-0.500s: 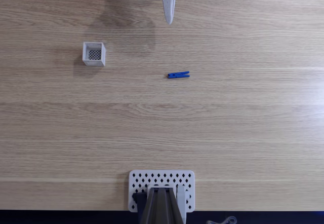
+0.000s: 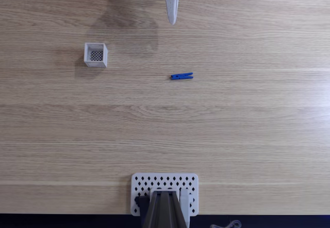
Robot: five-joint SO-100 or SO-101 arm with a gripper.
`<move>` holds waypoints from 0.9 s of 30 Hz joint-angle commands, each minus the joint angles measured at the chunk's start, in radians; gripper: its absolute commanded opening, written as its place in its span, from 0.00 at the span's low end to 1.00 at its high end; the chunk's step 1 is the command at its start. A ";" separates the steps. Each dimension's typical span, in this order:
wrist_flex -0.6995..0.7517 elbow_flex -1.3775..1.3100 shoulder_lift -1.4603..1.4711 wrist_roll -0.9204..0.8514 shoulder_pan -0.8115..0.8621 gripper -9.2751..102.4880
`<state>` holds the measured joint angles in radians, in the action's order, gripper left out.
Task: Grasp a peg and put it in the crate.
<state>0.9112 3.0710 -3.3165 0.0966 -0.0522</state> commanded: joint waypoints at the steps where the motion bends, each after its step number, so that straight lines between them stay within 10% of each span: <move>1: 0.000 -0.012 -0.015 0.000 0.003 0.08; 27: 0.012 -0.623 0.962 -0.109 0.002 0.08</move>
<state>0.9143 2.6707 -2.5357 0.0690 -0.0522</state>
